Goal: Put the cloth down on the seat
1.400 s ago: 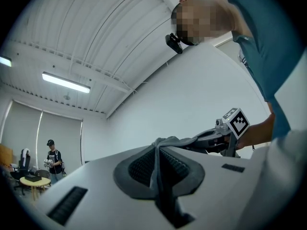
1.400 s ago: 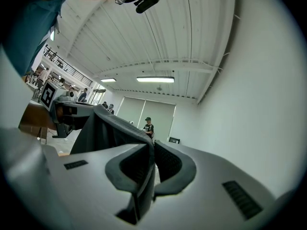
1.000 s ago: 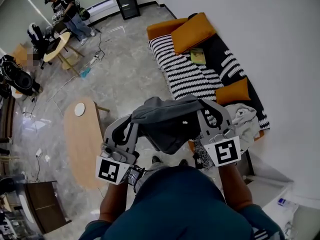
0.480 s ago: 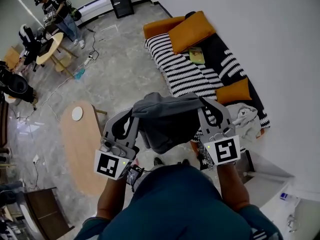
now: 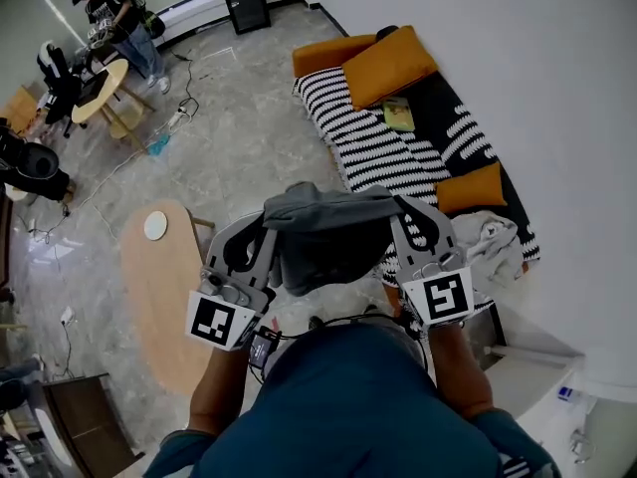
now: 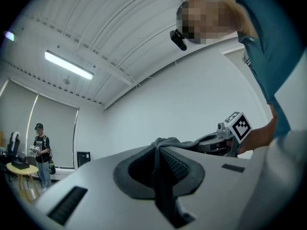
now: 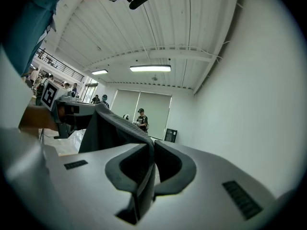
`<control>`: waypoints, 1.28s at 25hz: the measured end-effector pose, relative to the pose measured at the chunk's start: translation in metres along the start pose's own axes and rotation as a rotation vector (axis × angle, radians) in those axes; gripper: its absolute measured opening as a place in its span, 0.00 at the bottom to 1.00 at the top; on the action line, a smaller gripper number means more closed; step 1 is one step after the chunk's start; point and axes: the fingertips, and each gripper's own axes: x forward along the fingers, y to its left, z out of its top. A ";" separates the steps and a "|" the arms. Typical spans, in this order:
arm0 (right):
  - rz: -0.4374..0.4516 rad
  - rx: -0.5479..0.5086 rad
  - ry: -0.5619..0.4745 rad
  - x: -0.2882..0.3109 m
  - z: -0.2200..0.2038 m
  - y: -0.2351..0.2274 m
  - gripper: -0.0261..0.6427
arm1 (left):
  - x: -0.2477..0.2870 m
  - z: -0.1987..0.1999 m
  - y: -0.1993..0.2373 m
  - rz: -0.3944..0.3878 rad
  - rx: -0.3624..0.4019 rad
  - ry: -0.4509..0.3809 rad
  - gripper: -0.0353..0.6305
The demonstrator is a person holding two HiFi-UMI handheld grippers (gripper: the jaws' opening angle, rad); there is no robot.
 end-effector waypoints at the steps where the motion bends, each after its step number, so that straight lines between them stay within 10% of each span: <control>1: 0.010 0.004 0.007 0.001 -0.003 0.001 0.09 | -0.001 -0.002 0.000 0.005 -0.012 0.006 0.09; 32: 0.146 0.085 0.039 0.052 -0.062 -0.107 0.09 | 0.100 -0.056 -0.024 0.107 -0.012 0.167 0.09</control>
